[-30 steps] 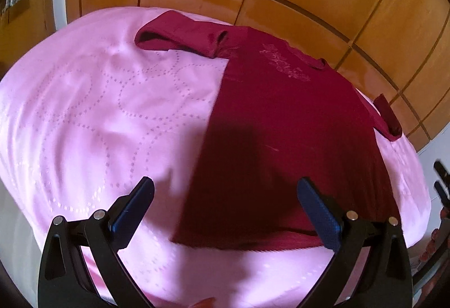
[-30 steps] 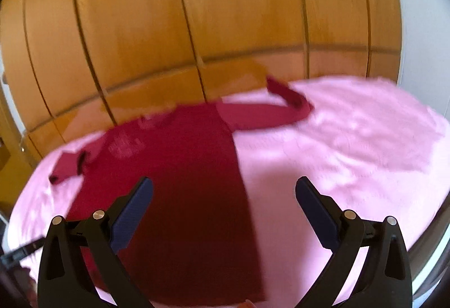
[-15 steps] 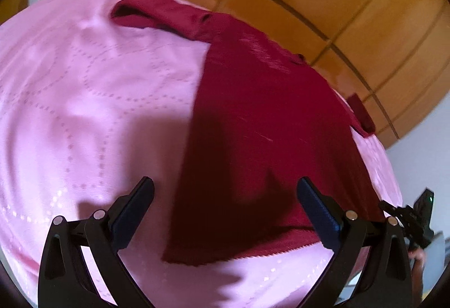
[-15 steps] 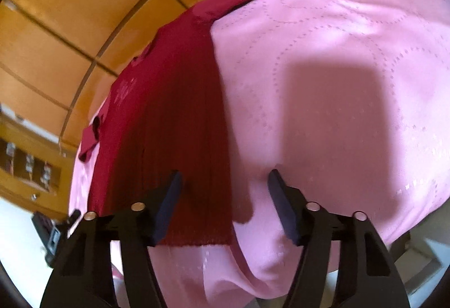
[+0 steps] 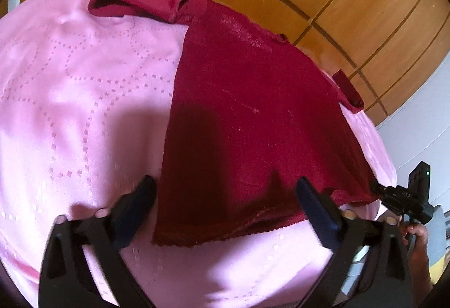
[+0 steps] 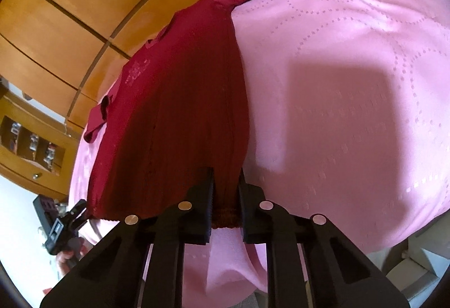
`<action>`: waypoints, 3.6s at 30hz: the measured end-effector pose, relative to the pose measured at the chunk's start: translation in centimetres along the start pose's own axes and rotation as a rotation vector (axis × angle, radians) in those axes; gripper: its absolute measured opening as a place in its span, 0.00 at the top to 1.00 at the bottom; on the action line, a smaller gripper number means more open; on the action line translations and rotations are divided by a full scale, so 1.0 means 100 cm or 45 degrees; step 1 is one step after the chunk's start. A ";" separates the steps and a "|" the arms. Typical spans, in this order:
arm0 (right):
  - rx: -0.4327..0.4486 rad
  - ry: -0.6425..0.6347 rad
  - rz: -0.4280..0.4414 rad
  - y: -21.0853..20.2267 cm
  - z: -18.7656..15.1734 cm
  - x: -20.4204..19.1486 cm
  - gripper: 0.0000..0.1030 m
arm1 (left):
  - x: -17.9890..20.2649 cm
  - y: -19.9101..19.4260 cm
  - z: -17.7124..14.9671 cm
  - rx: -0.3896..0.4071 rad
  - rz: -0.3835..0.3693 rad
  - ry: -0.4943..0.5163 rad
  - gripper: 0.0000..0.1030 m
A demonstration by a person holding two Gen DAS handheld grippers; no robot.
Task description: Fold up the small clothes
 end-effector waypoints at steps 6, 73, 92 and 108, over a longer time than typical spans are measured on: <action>0.009 -0.086 -0.037 -0.013 0.009 -0.003 0.91 | -0.006 -0.004 -0.002 -0.058 0.003 0.039 0.91; 0.166 -0.336 -0.908 0.115 0.399 0.095 0.89 | -0.027 0.121 0.168 0.142 0.496 0.011 0.02; 0.528 -0.158 -0.511 0.008 0.402 -0.015 0.92 | -0.026 0.081 0.169 0.181 0.387 -0.115 0.02; 0.435 -0.483 -0.167 0.114 0.327 -0.233 0.92 | -0.062 0.005 0.127 0.271 0.341 -0.262 0.02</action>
Point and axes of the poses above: each gripper's, at about its wrist camera, not at the fingertips, and y roughly the way its jaws point, x to its right, z to its top, the point moved 9 cm from there along y, roughly the way its jaws point, and after that the axes turned 4 degrees about -y, right-handed, at the moved point
